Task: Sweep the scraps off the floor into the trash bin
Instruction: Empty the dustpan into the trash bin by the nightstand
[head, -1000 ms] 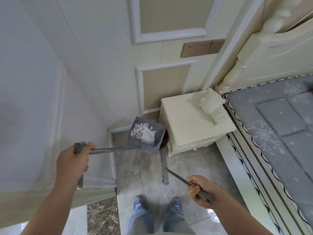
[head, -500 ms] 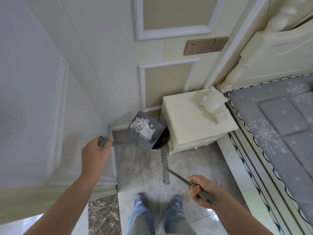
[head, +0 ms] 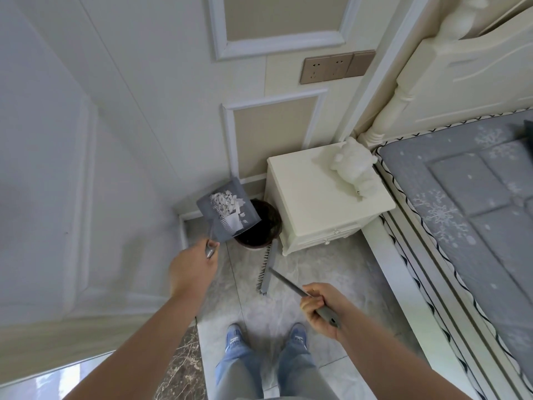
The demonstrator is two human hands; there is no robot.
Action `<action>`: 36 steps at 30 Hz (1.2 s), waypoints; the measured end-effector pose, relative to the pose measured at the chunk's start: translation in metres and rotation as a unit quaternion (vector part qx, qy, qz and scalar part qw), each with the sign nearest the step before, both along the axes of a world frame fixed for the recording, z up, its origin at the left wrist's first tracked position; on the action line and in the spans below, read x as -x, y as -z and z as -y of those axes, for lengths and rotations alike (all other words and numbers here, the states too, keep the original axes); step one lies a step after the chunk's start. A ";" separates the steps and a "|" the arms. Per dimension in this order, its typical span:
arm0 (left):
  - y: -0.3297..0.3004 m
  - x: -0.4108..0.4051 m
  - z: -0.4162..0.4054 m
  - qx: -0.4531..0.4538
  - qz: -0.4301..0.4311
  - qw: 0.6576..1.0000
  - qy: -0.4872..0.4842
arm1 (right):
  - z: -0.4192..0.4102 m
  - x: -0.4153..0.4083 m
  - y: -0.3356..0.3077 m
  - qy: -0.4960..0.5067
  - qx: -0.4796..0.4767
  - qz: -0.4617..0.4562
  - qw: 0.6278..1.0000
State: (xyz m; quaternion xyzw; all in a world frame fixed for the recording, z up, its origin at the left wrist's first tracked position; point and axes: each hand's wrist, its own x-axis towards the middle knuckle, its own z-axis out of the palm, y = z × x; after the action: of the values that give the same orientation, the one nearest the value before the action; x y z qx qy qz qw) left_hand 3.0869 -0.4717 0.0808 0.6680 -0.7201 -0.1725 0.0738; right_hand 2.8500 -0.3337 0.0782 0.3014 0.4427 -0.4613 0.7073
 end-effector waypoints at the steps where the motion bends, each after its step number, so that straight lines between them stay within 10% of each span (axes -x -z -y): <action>1: 0.001 0.001 -0.002 -0.003 0.011 1.000 0.020 | 0.000 -0.001 0.001 0.010 0.000 0.013 1.000; 19: 0.018 0.041 -0.034 -0.057 0.137 0.940 0.306 | 0.005 0.017 -0.001 0.116 0.066 0.061 0.989; 28: 0.026 0.053 -0.028 -0.244 0.025 0.950 0.193 | 0.004 0.022 -0.008 0.082 0.031 0.039 0.995; 36: 0.027 0.071 -0.011 -0.526 -0.087 0.846 0.013 | -0.001 0.022 -0.003 0.068 0.020 0.049 0.996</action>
State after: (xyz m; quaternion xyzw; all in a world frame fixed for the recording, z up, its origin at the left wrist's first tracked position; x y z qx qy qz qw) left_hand 3.0164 -0.4606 0.0533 0.5796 -0.5209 -0.5837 -0.2281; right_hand 2.8277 -0.3329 0.0814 0.3384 0.3767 -0.5020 0.7011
